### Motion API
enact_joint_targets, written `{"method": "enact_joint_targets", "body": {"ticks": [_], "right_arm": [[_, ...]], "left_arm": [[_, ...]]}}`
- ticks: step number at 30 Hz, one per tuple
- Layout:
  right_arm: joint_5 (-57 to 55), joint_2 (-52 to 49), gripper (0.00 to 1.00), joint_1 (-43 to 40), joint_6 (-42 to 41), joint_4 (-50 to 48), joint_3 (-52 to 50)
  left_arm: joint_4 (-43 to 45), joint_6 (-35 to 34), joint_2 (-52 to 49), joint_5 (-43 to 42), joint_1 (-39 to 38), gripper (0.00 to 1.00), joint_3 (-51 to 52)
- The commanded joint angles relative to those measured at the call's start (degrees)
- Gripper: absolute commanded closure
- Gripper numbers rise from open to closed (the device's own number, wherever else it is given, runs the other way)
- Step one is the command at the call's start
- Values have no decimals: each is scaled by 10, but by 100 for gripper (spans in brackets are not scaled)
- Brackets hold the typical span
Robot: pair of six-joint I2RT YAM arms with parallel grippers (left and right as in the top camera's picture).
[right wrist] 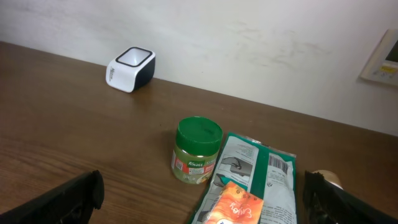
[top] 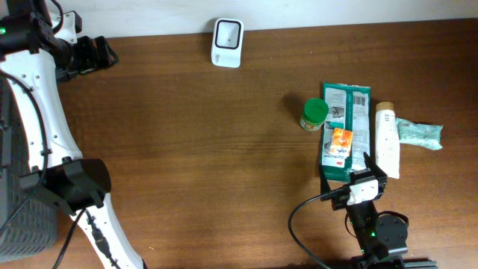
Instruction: Scan the item barcode
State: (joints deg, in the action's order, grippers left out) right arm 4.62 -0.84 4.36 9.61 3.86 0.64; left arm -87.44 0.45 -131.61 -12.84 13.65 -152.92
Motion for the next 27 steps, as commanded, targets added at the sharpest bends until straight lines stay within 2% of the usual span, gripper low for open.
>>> {"method": "enact_joint_targets", "body": {"ticks": [1,5,8,9,10,12,15,17,19,21,24,27], "right_arm": [[11,7,1,-3,-4,2,-3],[11,7,2,-3,-4,2,-3],[11,7,2,-3,-4,2,-3],[11,7,2,-3,-4,2,-3],[11,7,2,-3,-4,2,-3],[11,7,2,-3,-4,2,-3],[11,7,2,-3,-4,2,-3],[11,7,2,-3,-4,2,-3],[11,7,2,-3,-4,2,-3],[11,7,2,-3,-4,2,-3],[11,7,2,-3,-4,2,-3],[11,7,2,-3,-4,2,-3]], "left_arm": [[0,3,-3,-4,0,1,-9],[-1,3,9,-3,-8,1,-9],[0,3,77,-3,-35,1,11],[-1,3,116,-3,-45,1,46],[7,24,180,30,-62,1,126],[12,27,263,84,-82,1,245],[5,27,355,84,-98,1,377],[108,27,413,82,-98,1,456],[286,27,486,73,-98,1,581],[414,27,542,62,-98,1,689],[668,27,667,51,-98,1,932],[865,27,795,52,-98,1,1139]]}}
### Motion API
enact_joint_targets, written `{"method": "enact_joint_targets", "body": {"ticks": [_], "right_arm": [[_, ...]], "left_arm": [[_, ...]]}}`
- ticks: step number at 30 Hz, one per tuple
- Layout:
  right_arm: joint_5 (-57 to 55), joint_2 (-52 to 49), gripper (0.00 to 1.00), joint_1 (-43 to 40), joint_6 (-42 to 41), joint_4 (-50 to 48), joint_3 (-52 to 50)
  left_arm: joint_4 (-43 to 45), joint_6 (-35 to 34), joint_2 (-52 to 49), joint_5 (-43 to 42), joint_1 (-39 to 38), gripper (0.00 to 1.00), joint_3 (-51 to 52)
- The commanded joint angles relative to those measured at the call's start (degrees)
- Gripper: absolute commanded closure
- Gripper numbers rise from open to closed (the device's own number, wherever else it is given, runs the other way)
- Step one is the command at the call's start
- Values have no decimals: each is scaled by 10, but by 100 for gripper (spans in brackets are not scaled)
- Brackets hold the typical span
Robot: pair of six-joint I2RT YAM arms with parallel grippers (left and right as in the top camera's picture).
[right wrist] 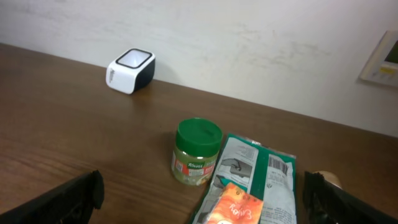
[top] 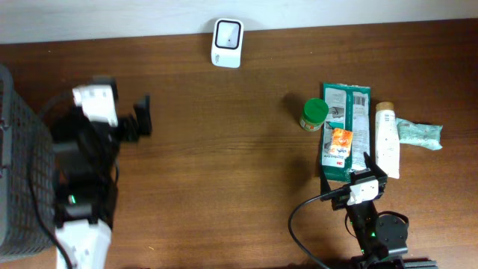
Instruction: Scan the item barcode
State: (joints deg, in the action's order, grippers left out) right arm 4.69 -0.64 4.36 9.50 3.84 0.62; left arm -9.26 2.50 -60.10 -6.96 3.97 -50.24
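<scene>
The white barcode scanner [top: 227, 42] [right wrist: 130, 70] stands at the table's back edge. At the right lie the items. They are a green-lidded jar [top: 314, 114] [right wrist: 198, 151], a green packet [top: 345, 131] [right wrist: 258, 177] with a small orange sachet [top: 340, 142] [right wrist: 235, 205] on it, a white bottle [top: 387, 138] and a pale green pouch [top: 420, 133]. My right gripper [top: 346, 170] [right wrist: 202, 186] is open at the packet's near end and holds nothing. My left gripper [top: 143, 117] is over the table's left part, far from the items. It points right, looks open and is empty.
A dark grey mesh basket [top: 19, 164] stands at the left edge beside the left arm. A cable [top: 299, 217] loops by the right arm's base near the front edge. A wall rises behind the scanner.
My left arm has swung from the back left corner to the left-middle of the table, its gripper now pointing right. The right gripper and all items are where they were.
</scene>
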Motion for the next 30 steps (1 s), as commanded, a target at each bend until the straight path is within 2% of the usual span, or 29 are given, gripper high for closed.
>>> {"method": "enact_joint_targets", "body": {"ticks": [1,5,9,13,15,30], "right_arm": [[11,5,2,-3,-3,2,-3],[11,5,2,-3,-3,2,-3],[11,5,2,-3,-3,2,-3],[11,5,2,-3,-3,2,-3],[11,5,2,-3,-3,2,-3],[11,5,2,-3,-3,2,-3]], "left_arm": [[142,12,132,-7,0,1,184],[257,61,305,-7,0,1,385],[261,63,435,-5,-1,1,490],[160,77,532,10,-1,1,497],[65,77,586,10,-1,1,497],[51,77,598,10,-1,1,497]]}}
